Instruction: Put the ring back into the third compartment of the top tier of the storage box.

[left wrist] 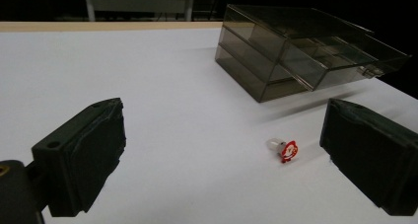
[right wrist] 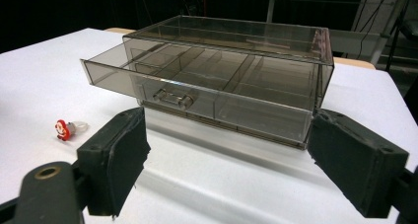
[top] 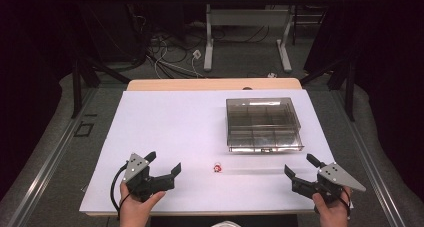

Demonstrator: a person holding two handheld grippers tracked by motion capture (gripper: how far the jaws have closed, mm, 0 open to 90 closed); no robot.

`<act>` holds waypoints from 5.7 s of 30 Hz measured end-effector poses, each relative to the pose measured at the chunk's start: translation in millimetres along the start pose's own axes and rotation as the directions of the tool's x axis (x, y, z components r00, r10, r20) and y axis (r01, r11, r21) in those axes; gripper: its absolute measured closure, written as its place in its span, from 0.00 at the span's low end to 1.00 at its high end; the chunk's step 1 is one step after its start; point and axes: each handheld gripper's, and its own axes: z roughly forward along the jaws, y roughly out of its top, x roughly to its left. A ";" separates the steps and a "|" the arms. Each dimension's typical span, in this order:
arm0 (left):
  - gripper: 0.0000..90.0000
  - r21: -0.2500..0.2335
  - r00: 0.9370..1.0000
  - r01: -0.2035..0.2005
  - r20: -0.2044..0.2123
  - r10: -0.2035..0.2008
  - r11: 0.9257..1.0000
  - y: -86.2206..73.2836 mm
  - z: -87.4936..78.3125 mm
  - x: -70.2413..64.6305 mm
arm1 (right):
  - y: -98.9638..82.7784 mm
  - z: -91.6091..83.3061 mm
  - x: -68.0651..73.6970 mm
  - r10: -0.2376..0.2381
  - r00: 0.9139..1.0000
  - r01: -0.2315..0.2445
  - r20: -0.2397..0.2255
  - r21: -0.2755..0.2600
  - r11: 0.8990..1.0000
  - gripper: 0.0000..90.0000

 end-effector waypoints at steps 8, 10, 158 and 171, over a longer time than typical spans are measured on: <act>0.07 0.047 1.000 -0.007 0.026 0.006 0.999 13.3 8.0 -6.7 | -0.5 -2.2 -0.5 -0.003 1.000 0.003 0.012 0.003 1.000 0.17; 0.08 0.052 1.000 -0.009 0.026 0.008 0.999 17.9 10.5 -8.4 | -1.1 -2.3 -1.4 0.005 1.000 -0.005 0.014 0.004 1.000 0.17; 0.67 0.636 0.999 0.031 -0.001 -0.040 0.771 10.1 153.8 -73.0 | -2.6 -2.9 -7.1 0.031 0.999 -0.030 -0.042 0.033 0.999 0.17; 0.71 0.642 0.999 0.038 0.001 -0.050 0.766 8.3 154.4 -74.2 | -2.5 -2.9 -7.1 0.033 0.998 -0.031 -0.045 0.037 0.999 0.17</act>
